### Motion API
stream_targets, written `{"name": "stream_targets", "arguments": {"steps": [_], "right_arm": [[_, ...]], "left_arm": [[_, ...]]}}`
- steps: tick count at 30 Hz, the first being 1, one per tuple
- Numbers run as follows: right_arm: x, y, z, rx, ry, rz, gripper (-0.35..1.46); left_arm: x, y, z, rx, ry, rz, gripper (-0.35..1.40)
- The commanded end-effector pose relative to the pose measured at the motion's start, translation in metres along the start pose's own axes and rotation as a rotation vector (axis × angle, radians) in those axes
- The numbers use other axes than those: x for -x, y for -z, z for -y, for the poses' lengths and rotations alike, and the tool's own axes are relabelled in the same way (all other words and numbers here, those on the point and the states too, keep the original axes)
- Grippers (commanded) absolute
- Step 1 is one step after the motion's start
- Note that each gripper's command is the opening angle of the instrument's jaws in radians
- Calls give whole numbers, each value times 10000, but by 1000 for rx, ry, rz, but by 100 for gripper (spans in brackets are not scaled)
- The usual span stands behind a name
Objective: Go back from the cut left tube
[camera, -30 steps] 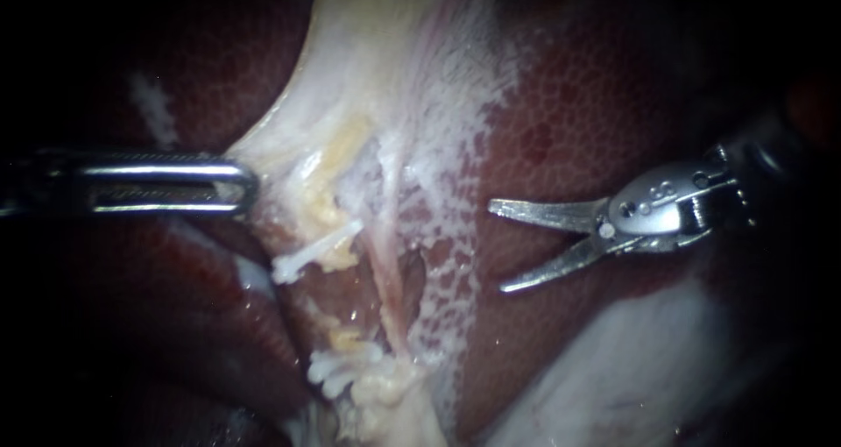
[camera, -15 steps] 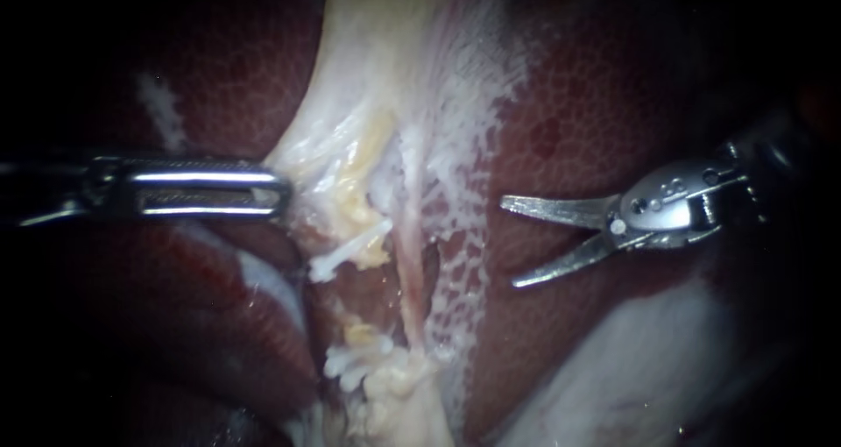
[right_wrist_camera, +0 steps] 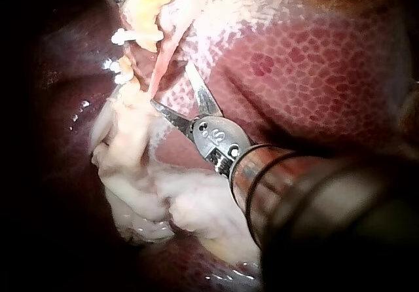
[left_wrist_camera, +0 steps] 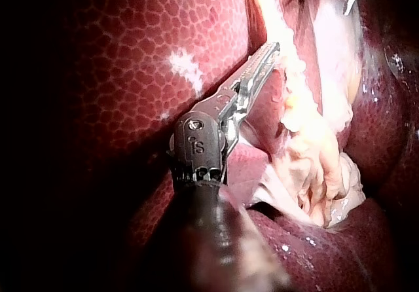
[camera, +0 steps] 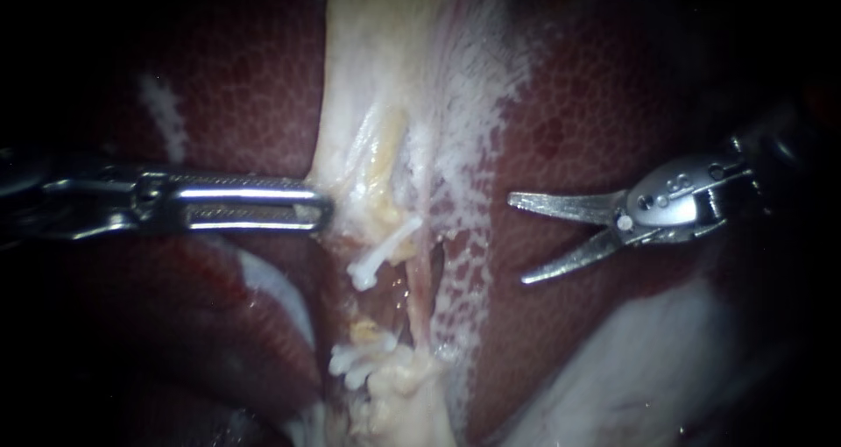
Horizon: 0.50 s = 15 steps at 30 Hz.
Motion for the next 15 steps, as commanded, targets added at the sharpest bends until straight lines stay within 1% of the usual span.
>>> {"name": "stream_targets", "arguments": {"steps": [1, 15], "right_arm": [[0, 0, 0, 1, -1, -1, 138], [1, 0, 0, 2, -2, 0, 140]], "left_arm": [[0, 0, 0, -3, 0, -1, -35], [-1, -1, 1, -3, 5, -3, -35]]}}
